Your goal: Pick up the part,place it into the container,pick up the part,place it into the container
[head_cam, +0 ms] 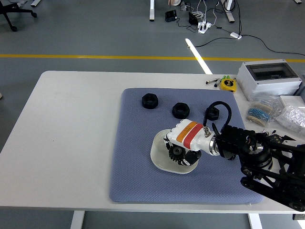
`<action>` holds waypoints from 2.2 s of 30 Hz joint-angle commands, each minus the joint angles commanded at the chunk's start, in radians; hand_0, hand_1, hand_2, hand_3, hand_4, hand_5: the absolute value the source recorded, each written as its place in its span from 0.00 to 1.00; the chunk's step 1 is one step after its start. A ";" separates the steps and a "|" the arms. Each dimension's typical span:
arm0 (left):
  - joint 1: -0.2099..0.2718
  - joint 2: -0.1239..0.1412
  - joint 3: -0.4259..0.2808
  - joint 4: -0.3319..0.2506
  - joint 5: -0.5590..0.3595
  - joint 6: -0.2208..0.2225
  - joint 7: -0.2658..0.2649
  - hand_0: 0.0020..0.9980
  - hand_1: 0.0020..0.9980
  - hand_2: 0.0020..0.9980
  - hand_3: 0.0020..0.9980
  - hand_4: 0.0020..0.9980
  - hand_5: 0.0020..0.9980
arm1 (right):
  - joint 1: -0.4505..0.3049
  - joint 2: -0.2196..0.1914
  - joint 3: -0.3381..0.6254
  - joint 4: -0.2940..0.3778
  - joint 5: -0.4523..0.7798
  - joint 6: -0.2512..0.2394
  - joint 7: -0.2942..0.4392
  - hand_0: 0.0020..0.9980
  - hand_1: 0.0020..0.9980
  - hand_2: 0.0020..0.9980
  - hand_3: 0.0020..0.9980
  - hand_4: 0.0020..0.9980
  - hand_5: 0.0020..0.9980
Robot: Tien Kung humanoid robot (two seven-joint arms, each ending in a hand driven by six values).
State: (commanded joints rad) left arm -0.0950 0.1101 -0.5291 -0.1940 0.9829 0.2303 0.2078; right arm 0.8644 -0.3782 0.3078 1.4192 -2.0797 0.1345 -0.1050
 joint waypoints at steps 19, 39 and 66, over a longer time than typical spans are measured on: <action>0.002 -0.001 -0.004 0.000 0.006 -0.001 0.002 0.66 0.53 0.54 0.56 0.63 0.60 | -0.018 -0.014 0.052 -0.008 0.022 -0.019 0.040 0.24 0.47 0.75 0.77 0.96 0.18; -0.001 0.000 0.003 0.001 -0.004 0.002 0.000 0.66 0.52 0.54 0.56 0.63 0.60 | -0.135 -0.187 0.287 -0.004 0.056 0.039 0.016 0.25 0.47 0.71 0.65 0.97 0.23; 0.011 -0.007 -0.012 -0.001 0.020 -0.003 0.008 0.66 0.53 0.55 0.56 0.63 0.60 | -0.315 -0.234 0.373 0.009 0.029 0.010 0.024 0.27 0.48 0.70 0.65 1.00 0.27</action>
State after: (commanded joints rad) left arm -0.0838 0.1031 -0.5415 -0.1949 1.0031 0.2271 0.2156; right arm 0.5492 -0.6119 0.6806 1.4282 -2.0508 0.1442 -0.0814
